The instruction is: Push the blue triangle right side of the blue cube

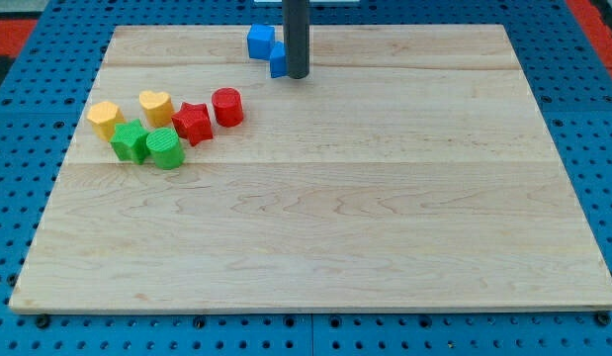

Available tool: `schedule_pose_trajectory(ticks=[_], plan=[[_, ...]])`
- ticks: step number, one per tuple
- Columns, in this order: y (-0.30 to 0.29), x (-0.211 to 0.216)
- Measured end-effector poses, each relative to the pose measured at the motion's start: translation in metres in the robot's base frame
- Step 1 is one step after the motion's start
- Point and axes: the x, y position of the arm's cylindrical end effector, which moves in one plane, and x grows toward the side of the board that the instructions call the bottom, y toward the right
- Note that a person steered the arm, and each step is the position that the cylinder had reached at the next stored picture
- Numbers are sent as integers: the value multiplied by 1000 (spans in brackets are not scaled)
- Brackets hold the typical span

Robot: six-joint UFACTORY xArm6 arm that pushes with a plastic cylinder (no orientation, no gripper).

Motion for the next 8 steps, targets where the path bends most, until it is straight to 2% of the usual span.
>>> schedule_pose_trajectory(ticks=[2, 5, 8], plan=[[-57, 22], [-9, -24], [43, -20]])
